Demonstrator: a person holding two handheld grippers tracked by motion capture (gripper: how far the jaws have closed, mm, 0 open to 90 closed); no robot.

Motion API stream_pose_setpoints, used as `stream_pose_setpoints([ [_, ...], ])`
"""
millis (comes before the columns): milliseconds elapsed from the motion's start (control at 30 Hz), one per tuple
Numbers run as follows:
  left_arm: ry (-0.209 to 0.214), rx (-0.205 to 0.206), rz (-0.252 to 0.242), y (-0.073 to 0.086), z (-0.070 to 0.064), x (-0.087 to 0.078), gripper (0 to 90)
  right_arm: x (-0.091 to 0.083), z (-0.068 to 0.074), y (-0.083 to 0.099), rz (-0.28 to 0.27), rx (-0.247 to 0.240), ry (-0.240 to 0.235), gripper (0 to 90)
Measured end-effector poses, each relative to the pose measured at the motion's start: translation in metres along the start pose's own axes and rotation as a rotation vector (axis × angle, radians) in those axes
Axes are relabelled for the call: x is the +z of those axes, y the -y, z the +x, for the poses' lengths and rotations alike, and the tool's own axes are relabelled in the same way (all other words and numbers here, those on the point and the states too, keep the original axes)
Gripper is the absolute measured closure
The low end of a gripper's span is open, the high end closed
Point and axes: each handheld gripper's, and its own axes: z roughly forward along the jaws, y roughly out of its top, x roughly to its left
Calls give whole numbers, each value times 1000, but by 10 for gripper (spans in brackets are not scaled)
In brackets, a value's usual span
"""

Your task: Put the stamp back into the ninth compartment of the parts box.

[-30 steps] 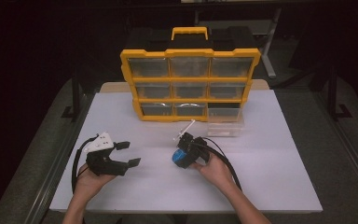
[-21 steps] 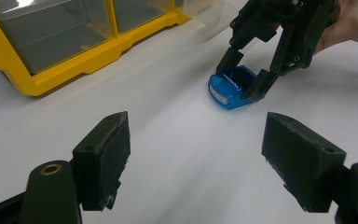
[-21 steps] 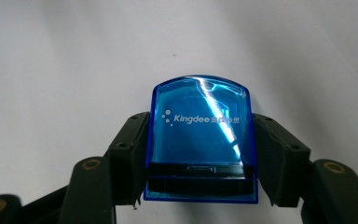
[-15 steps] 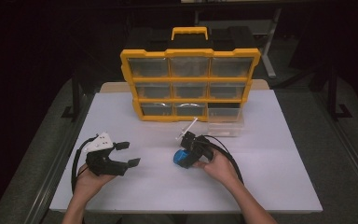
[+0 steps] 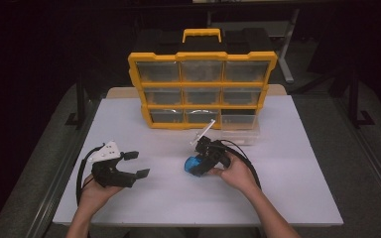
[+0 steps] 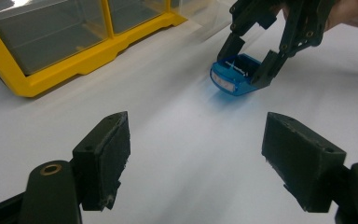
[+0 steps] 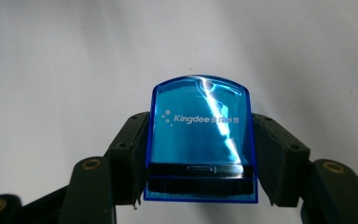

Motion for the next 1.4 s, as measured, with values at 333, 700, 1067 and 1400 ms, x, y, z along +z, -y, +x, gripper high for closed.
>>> stream_pose_setpoints([
  [333,5,1,-2,0,0,0,234,-25,-6,-5,-60,-36,-26,402],
  [700,7,0,-4,0,0,0,235,-51,-12,-11,-103,-30,-33,402],
  [1067,8,3,-8,0,0,-1,235,-72,-15,-21,-134,-71,-21,402],
  [1400,9,-3,-15,0,0,-2,234,-97,-18,-33,-147,-82,1,402],
])
